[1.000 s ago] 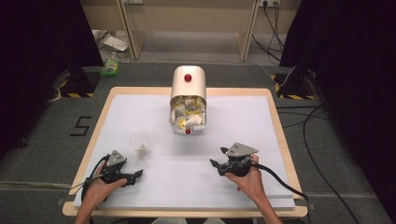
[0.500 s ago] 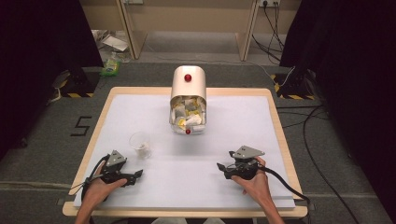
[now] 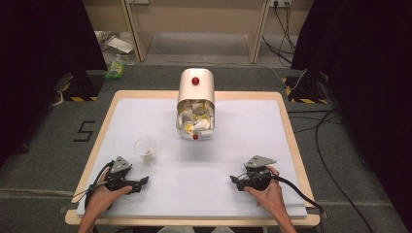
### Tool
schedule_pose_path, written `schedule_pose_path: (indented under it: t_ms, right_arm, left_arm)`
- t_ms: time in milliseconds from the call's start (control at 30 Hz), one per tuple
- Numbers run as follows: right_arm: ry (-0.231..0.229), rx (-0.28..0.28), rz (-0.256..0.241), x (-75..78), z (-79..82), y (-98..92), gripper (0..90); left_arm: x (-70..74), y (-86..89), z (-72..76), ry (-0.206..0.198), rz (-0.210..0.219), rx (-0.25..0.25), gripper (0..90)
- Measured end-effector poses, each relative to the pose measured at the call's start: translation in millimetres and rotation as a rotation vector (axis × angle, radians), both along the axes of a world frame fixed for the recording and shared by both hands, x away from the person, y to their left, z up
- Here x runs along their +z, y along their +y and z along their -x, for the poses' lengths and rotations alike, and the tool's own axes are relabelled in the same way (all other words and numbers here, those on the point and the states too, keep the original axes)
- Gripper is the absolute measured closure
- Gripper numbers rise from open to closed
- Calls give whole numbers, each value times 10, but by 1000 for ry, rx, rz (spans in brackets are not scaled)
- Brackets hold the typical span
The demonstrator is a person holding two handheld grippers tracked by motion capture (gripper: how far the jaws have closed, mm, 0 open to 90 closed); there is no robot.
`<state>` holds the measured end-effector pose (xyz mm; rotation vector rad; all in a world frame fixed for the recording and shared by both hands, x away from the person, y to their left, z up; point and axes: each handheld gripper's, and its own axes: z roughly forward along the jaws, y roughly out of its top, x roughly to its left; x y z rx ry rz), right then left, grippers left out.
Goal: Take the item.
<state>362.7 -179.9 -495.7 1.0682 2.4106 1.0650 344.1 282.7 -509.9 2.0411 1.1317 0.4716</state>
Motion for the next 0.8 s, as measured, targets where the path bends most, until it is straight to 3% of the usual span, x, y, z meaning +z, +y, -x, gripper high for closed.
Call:
schedule_pose_path:
  t_ms: [133,300,800]
  right_arm:
    - [-3,10,-10,-39,9,-22,242]
    - [-19,37,22,-57,29,10,190]
    - [-21,37,25,-59,31,15,189]
  left_arm:
    - [0,0,0,0,-1,0,124]
    - [-1,0,0,-1,0,-1,124]
    - [-1,0,0,-1,0,0,124]
